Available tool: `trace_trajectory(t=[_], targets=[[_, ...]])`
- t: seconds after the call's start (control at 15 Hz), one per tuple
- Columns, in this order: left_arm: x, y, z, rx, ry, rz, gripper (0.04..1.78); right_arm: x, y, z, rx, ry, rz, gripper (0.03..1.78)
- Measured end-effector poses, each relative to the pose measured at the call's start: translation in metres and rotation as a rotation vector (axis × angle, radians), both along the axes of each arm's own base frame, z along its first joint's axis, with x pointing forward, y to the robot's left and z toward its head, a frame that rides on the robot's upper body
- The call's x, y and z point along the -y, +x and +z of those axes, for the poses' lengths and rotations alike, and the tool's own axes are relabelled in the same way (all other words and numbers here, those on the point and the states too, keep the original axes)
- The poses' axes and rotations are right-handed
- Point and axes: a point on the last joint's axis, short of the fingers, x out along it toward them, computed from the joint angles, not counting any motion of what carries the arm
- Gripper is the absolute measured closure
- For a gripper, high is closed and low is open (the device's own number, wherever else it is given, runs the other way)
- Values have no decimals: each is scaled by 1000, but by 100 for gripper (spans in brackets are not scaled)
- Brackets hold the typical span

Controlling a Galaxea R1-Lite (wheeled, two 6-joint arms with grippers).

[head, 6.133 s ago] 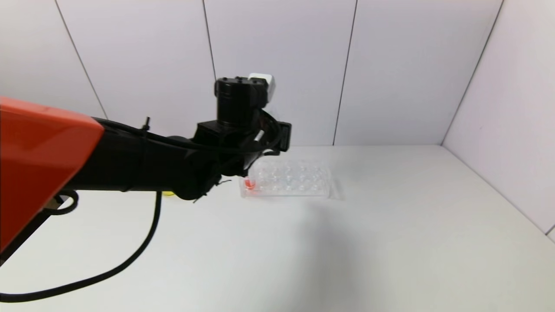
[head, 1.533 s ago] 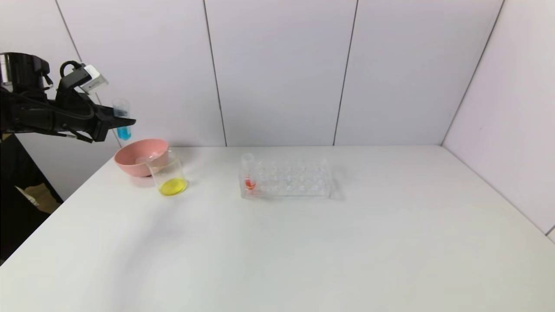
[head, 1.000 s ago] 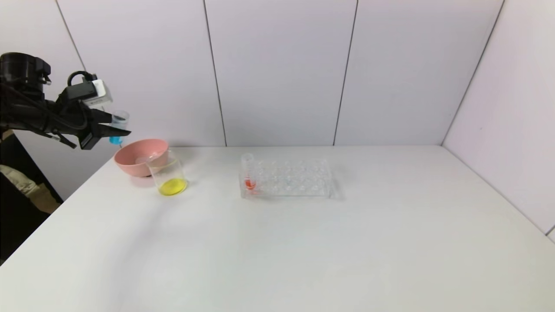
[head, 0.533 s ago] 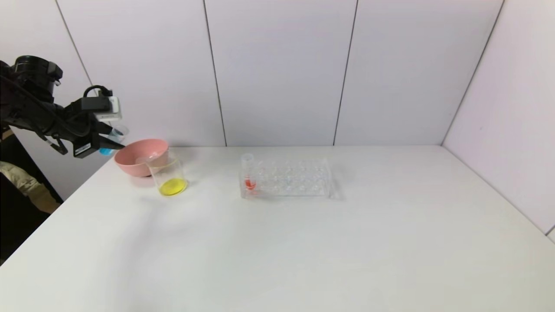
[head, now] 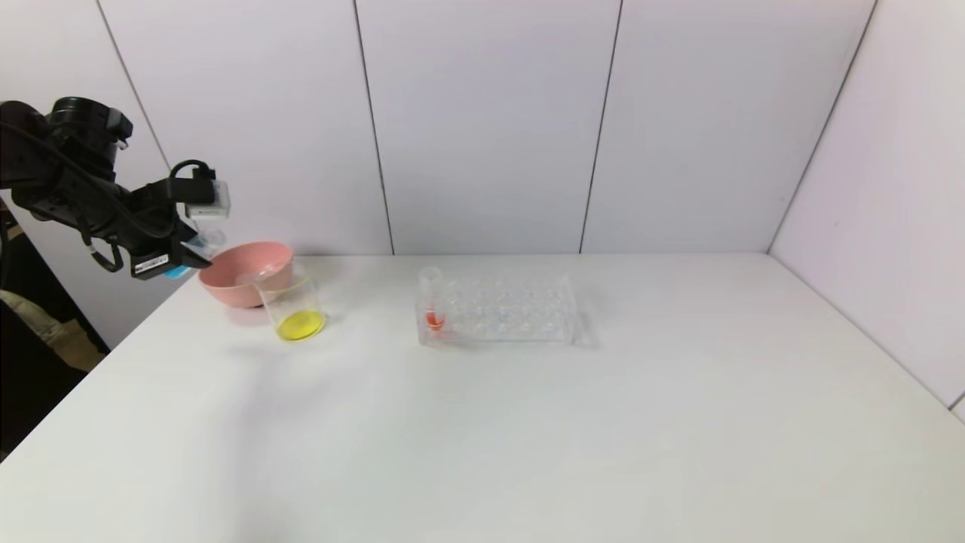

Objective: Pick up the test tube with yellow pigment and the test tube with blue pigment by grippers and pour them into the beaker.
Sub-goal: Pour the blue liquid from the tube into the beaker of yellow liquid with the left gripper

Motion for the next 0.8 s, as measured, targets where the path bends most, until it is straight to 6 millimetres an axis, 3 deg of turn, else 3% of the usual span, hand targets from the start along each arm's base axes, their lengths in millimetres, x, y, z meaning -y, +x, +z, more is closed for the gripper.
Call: trace_trajectory(t=[0.8], targets=[[21, 4, 0, -29, 78, 91, 136, 0, 0, 0, 0, 0, 0, 10]])
